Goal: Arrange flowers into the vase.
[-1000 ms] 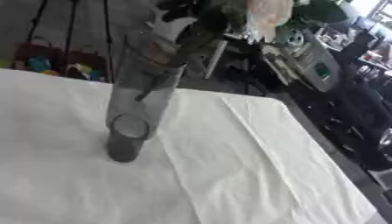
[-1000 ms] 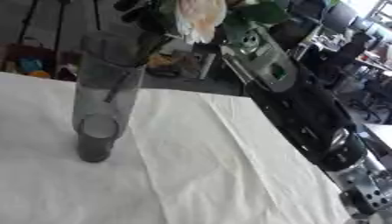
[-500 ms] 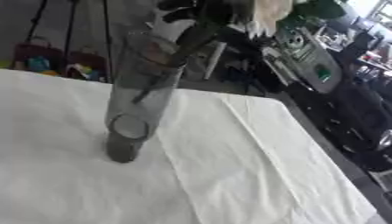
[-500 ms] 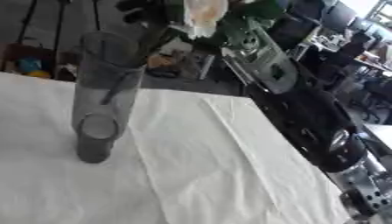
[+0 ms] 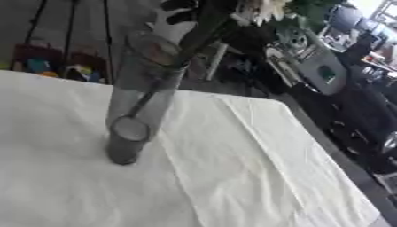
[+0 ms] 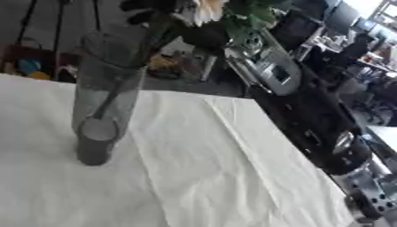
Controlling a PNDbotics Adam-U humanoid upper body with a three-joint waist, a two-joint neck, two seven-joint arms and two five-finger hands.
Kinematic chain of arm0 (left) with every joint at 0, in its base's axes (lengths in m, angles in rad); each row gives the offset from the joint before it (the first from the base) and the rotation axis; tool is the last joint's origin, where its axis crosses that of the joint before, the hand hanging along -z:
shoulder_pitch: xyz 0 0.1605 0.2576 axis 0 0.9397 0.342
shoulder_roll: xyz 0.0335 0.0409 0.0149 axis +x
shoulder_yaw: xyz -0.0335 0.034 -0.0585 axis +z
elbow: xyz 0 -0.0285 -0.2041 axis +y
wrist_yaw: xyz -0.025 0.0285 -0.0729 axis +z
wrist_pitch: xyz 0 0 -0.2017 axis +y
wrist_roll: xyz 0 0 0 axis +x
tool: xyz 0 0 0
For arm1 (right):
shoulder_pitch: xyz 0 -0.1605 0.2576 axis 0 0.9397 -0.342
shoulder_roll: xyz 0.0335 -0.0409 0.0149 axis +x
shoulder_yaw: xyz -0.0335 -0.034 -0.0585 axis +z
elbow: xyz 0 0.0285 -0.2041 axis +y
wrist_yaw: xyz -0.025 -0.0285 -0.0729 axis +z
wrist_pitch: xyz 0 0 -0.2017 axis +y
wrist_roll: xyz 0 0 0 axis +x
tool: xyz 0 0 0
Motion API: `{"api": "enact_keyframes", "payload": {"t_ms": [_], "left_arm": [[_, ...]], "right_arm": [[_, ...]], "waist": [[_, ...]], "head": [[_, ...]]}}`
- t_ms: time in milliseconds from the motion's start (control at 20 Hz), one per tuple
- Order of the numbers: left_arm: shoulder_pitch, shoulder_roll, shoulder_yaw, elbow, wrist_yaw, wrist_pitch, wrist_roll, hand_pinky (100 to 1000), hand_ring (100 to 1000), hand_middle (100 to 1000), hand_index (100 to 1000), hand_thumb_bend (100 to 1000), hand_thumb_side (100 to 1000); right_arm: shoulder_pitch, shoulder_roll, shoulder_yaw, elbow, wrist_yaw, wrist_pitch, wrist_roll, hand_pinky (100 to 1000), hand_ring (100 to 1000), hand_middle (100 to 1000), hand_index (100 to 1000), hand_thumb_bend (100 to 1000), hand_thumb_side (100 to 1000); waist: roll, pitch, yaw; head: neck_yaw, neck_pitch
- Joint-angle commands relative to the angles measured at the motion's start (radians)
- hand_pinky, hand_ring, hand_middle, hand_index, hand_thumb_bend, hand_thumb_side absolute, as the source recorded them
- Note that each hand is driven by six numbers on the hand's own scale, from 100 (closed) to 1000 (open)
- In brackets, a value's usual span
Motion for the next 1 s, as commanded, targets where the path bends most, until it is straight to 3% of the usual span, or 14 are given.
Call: {"api": "enact_keyframes", "payload": {"t_ms": [50,400,650,700,750,800,1000], "left_arm": [[-0.012,0.018,0.001,-0.013,0.001,0.000,-0.003,755,758,832,928,100,870],[-0.010,0.016,0.000,-0.013,0.001,0.003,-0.007,755,758,833,928,100,870],[-0.010,0.017,0.000,-0.013,0.002,0.003,-0.007,755,757,831,928,100,871],[-0.011,0.017,-0.001,-0.013,0.002,0.003,-0.007,754,757,830,928,100,870],[-0.012,0.017,-0.002,-0.013,0.004,0.004,-0.007,753,756,829,926,100,869],[-0.013,0.017,-0.003,-0.013,0.006,0.004,-0.008,752,756,829,926,100,870],[-0.014,0.015,-0.005,-0.013,0.011,0.006,-0.011,751,756,829,924,100,870]], "right_arm": [[0.000,-0.048,-0.011,-0.014,0.036,0.004,0.019,812,984,992,985,652,1000],[-0.008,-0.044,-0.022,-0.024,0.003,-0.012,0.018,803,968,988,978,634,1000],[0.011,-0.054,-0.025,-0.027,0.035,-0.042,0.014,828,991,1000,993,705,939],[0.012,-0.054,-0.017,-0.026,0.048,-0.041,0.022,841,1000,1000,1000,795,766],[0.012,-0.055,-0.006,-0.025,0.062,-0.036,0.034,854,1000,1000,1000,895,458],[0.017,-0.058,0.010,-0.027,0.074,-0.026,0.047,852,1000,1000,1000,943,363],[0.011,-0.057,0.032,-0.042,0.094,0.019,0.108,860,1000,1000,1000,955,336]], "waist": [[0.011,-0.025,-0.004],[0.013,-0.024,-0.010],[0.013,-0.024,-0.012],[0.012,-0.024,-0.011],[0.011,-0.025,-0.009],[0.010,-0.024,-0.006],[0.010,-0.025,0.000]], "head": [[0.000,-0.007],[0.002,-0.007],[0.001,-0.013],[-0.002,-0.013],[-0.003,-0.013],[-0.005,-0.014],[-0.009,-0.015]]}}
